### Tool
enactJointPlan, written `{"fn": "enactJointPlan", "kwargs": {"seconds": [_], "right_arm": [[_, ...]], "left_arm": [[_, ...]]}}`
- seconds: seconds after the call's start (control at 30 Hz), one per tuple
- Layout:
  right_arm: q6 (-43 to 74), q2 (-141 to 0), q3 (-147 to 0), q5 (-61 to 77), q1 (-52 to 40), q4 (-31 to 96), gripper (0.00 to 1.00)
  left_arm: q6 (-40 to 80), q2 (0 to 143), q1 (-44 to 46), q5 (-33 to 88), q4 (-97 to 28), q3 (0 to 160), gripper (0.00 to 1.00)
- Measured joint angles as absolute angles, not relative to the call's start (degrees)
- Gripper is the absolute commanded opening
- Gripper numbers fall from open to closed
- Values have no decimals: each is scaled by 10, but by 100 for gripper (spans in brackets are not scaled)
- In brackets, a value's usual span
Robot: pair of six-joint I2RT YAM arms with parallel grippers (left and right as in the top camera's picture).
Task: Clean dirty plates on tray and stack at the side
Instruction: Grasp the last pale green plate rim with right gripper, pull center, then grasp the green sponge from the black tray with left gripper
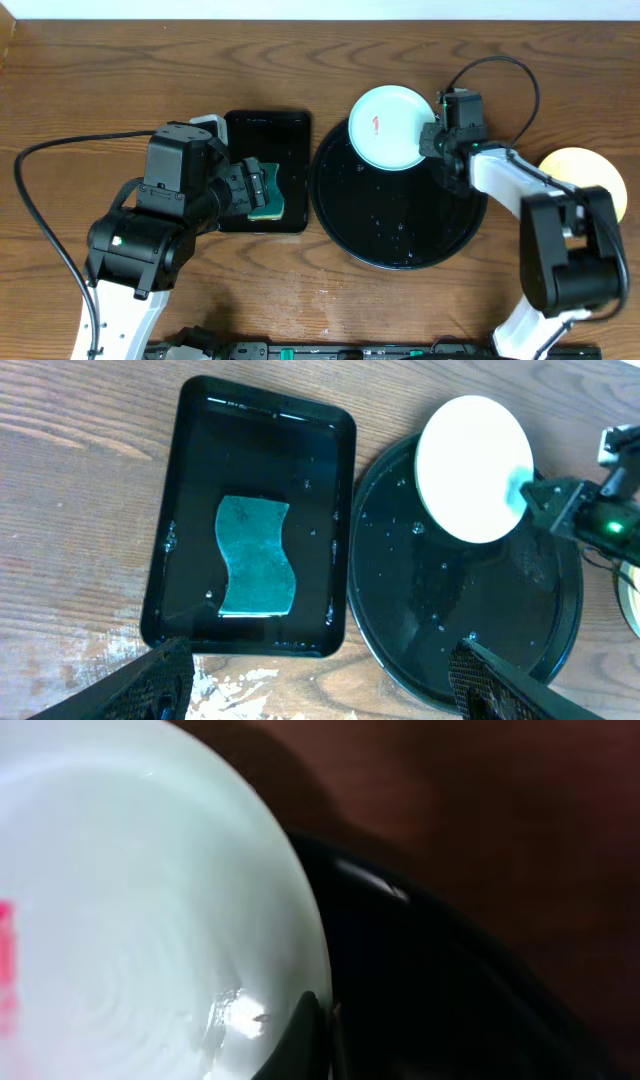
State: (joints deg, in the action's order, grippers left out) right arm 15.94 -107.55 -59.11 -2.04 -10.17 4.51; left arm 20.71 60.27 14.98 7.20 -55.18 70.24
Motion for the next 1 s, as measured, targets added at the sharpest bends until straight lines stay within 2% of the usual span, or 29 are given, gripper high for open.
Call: {"fn": "enactJointPlan", "kwargs": {"seconds": [0.27, 0.37, 0.5, 0.7, 0.73, 0.8, 0.83, 1.0], "right_arm": [[210, -924, -590, -23, -102, 261, 1], [236, -906, -590, -10, -103, 348, 1], [248, -925, -587, -1, -111, 399, 1], [249, -970, -583, 12, -121, 409, 1], [243, -977, -583, 19, -122, 409, 6], [221, -987, -581, 36, -124, 409, 24], [207, -990, -580, 43, -125, 409, 28], [158, -991, -579, 41, -122, 400, 32]], "left_arm": [[207, 603, 150, 72, -552, 702, 82], [207, 603, 150, 72, -552, 702, 82], [207, 603, 150, 72, -552, 702, 82], [207, 603, 150, 72, -552, 702, 82], [207, 603, 150, 72, -552, 702, 82], [207, 603, 150, 72, -552, 702, 82], [207, 603, 150, 72, -552, 702, 82], [207, 603, 150, 72, -552, 702, 82]]}}
